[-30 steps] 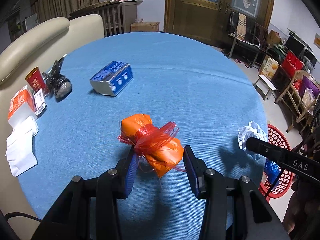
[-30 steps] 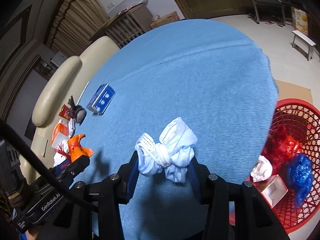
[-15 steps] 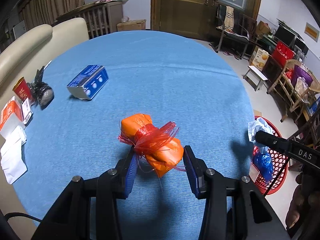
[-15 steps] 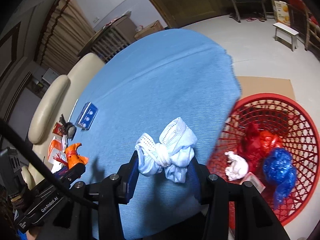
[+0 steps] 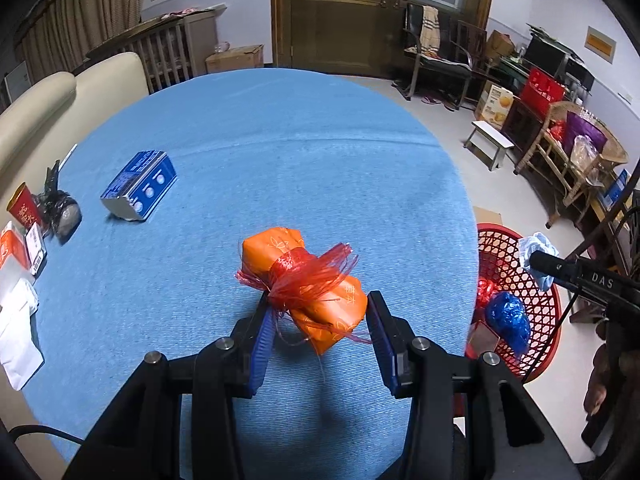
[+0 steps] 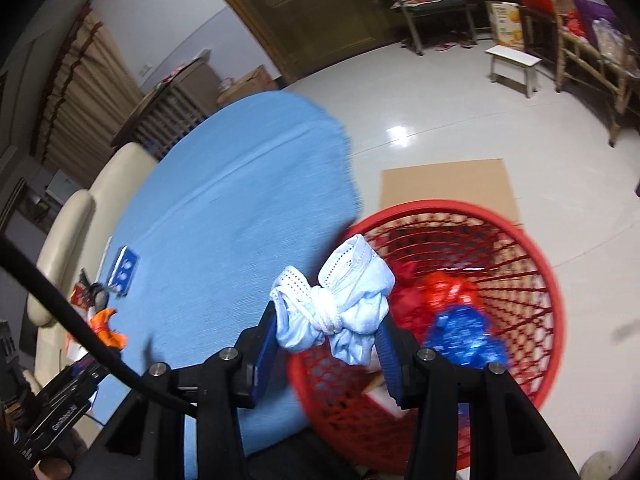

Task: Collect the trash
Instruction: 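Carry the orange bag and white mask over the red wastebasket, then open both grippers to drop the orange bag and white mask into the basket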

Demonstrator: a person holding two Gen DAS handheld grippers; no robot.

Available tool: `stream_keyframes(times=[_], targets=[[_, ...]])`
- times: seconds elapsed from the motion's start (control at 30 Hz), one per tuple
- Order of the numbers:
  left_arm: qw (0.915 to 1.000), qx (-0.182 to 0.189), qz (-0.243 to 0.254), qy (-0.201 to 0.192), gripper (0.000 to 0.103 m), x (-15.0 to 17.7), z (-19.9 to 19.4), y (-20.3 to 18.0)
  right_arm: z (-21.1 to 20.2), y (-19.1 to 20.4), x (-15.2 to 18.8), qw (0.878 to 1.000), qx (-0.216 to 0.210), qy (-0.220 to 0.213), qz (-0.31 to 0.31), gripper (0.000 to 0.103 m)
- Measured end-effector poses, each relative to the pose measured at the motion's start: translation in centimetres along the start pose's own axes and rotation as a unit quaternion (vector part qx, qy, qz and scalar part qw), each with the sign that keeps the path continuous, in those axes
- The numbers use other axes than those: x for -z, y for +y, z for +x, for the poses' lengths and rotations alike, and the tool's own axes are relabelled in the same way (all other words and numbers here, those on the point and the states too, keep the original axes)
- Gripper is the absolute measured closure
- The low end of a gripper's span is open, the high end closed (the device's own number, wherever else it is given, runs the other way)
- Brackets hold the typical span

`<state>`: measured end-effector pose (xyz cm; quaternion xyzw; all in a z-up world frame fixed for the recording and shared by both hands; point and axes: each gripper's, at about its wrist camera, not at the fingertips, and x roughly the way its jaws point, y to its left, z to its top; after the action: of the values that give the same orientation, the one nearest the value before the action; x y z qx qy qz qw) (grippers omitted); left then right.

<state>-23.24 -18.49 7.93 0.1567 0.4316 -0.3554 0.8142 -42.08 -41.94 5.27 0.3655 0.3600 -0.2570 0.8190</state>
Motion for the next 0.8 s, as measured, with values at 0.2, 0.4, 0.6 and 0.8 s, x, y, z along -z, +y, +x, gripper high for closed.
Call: stream_keyframes(times=[0.2, 0.4, 0.6, 0.8], targets=[[0.9997, 0.015, 0.021, -0.004, 0.056, -0.7, 0.0, -1.9, -0.8, -3.0, -0.8, 0.999, 0.044, -0.011, 0.009, 0.054], [0.9981, 0.033, 0.052, -0.006, 0.056, -1.3, 0.3, -4.5, -0.2, -4.7, -1.0, 0.998, 0.065, -0.002, 0.013, 0.051], [0.9956, 0.050, 0.079, -0.004, 0.056, -2.2, 0.6, -7.6, 0.7, -6.3, -1.1, 0.996, 0.071, 0.020, 0.045, 0.028], [0.9916, 0.073, 0.106, 0.001, 0.056, -3.2, 1.4, -10.9, -1.5, -7.7, -2.1, 0.995, 0.070, -0.015, 0.071, 0.026]])
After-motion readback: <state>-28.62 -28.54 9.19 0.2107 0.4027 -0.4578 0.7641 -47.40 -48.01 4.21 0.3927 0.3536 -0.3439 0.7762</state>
